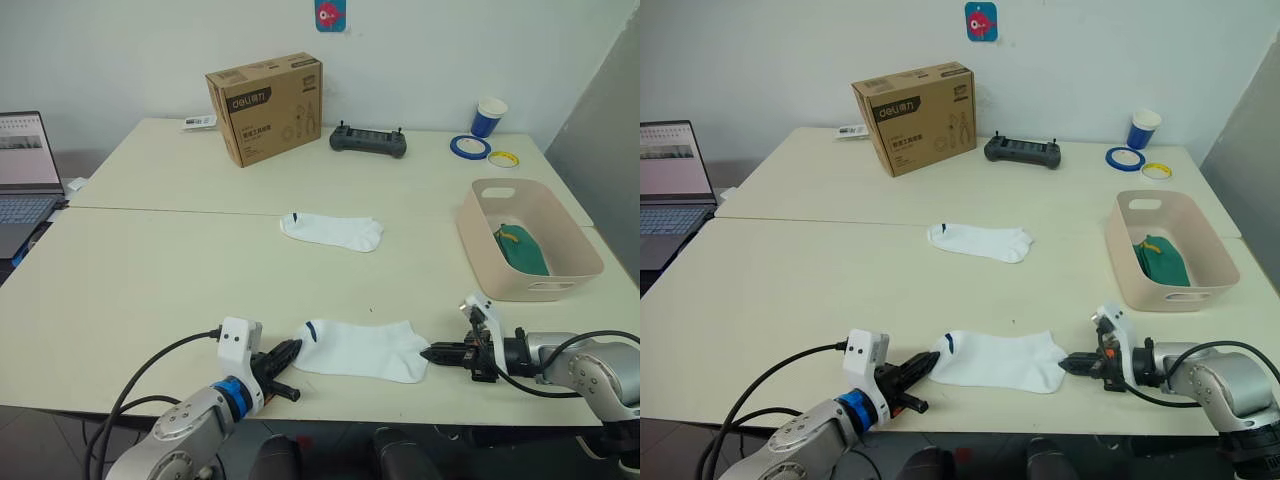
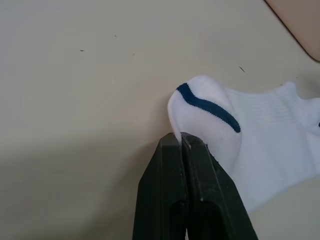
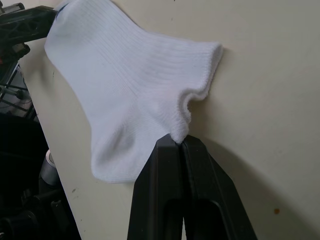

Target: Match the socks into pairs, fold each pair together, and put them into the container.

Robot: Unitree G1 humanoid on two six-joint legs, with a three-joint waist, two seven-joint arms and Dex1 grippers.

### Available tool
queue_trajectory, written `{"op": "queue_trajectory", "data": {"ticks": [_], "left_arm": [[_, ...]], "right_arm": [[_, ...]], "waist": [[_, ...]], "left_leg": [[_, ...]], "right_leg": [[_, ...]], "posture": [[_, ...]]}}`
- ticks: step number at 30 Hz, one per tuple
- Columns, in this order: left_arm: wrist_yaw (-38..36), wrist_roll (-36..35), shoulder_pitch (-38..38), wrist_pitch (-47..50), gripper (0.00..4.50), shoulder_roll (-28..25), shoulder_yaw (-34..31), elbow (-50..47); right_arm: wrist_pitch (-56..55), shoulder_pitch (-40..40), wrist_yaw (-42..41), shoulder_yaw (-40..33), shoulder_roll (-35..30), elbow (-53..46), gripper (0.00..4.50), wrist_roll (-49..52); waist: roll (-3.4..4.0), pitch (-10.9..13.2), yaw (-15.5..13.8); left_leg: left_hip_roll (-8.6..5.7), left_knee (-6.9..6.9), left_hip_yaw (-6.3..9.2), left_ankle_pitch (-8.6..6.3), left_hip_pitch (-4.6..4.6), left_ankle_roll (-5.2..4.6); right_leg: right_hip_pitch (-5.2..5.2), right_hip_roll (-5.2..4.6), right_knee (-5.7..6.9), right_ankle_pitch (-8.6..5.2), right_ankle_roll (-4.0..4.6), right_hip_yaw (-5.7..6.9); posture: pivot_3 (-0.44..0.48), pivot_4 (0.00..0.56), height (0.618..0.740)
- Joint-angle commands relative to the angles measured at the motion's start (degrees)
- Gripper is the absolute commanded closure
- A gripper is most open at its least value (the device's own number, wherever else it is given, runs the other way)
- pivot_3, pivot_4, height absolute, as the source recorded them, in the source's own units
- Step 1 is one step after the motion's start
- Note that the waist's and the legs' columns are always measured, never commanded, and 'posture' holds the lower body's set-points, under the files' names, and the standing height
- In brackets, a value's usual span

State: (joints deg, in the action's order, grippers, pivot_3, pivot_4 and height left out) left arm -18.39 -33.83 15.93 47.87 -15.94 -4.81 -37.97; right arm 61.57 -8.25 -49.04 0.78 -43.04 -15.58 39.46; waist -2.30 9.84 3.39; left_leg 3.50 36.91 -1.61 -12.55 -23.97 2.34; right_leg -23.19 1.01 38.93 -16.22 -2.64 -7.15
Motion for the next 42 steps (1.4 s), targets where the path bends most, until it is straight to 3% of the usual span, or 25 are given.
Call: {"op": "queue_trajectory", "data": {"ticks": [1,6,10,14,16,19,24,26,34,42], "left_arm": [[-0.7,-0.6,0.3,-1.9,4.31,-0.4,-0.5,-0.4],[-1.8,-1.7,1.5,-2.5,2.89,-1.6,-1.9,-0.5],[-6.2,-6.9,2.0,-2.8,1.60,-5.6,-9.2,-0.7],[-16.5,-0.9,0.9,-11.1,1.60,-16.0,-8.6,1.3],[-22.8,1.6,-3.9,-16.2,1.58,-20.1,-5.2,4.1],[-29.8,6.0,-9.5,-21.6,2.16,-23.7,1.8,7.9],[-36.2,12.1,-17.0,-27.5,3.85,-24.4,11.3,14.9],[-36.9,14.8,-21.0,-28.0,4.48,-23.2,15.1,18.5],[-37.5,20.3,-25.2,-29.2,4.48,-21.7,19.7,27.6],[-37.7,16.8,-21.8,-26.5,4.48,-23.9,13.9,25.7]], "right_arm": [[-1.6,-0.3,-0.9,-1.2,-1.2,-2.0,4.49,0.2],[-2.1,-0.2,-0.9,-3.4,-2.0,-1.7,3.10,0.8],[-4.6,-1.2,-3.0,-6.7,-4.6,-3.1,1.70,1.4],[-8.3,-3.7,-5.5,-6.4,-4.9,-5.3,1.70,1.3],[-14.9,-5.6,-5.9,-1.9,-2.5,-6.9,1.89,-2.9],[-24.8,-6.9,-8.6,6.7,-0.3,-7.8,2.63,-10.1],[-34.5,-8.1,-9.9,15.5,2.9,-4.0,4.49,-18.9],[-36.7,-8.8,-9.3,17.7,4.8,-0.5,4.50,-21.6],[-45.2,-6.6,-12.3,19.0,3.0,6.5,4.50,-27.7],[-46.1,-0.3,-13.8,12.6,-2.6,4.3,4.50,-25.6]], "waist": [[-0.01,0.0,0.0],[-0.02,0.0,0.0],[-0.04,0.0,0.0],[0.00,0.1,0.1],[-0.02,0.1,0.1],[-0.05,0.1,0.1],[-0.04,0.1,-0.1],[-0.04,0.1,-0.1],[0.00,0.1,-0.1],[-0.01,0.1,-0.2]], "left_leg": [[0.00,0.00,0.00,0.00,0.00,0.00],[0.01,0.00,0.00,0.00,0.00,0.00],[0.02,-0.03,-0.01,0.00,0.00,0.00],[0.05,-0.04,0.05,0.00,0.10,0.01],[0.03,-0.04,0.00,-0.01,0.10,0.01],[0.02,-0.03,-0.05,-0.01,0.06,0.02],[0.05,-0.16,-0.19,-0.03,-0.26,0.03],[0.07,-0.14,-0.07,-0.03,-0.39,0.03],[0.09,-0.11,0.02,-0.02,-0.37,0.02],[0.08,-0.09,0.03,-0.02,0.05,0.02]], "right_leg": [[-0.01,0.00,0.00,0.00,0.00,0.00],[-0.02,0.00,-0.01,-0.01,0.01,0.01],[-0.04,-0.01,-0.01,-0.02,0.02,0.01],[-0.27,0.01,0.00,0.00,0.10,0.09],[-0.26,-0.05,-0.07,0.00,0.11,0.07],[-0.27,-0.08,-0.16,0.01,0.12,0.10],[-0.17,-0.14,-0.34,-0.01,0.06,0.09],[-0.27,-0.10,-0.27,0.00,0.02,0.22],[-0.31,-0.02,-0.01,0.04,-0.07,0.27],[0.07,-0.06,0.02,-0.10,0.08,0.23]], "posture": [[0.000,0.150,0.740],[0.000,0.150,0.740],[0.000,0.150,0.740],[0.000,0.150,0.740],[0.000,0.150,0.740],[0.000,0.150,0.740],[0.000,0.150,0.740],[0.000,0.150,0.740],[0.000,0.150,0.740],[0.000,0.150,0.740]]}}
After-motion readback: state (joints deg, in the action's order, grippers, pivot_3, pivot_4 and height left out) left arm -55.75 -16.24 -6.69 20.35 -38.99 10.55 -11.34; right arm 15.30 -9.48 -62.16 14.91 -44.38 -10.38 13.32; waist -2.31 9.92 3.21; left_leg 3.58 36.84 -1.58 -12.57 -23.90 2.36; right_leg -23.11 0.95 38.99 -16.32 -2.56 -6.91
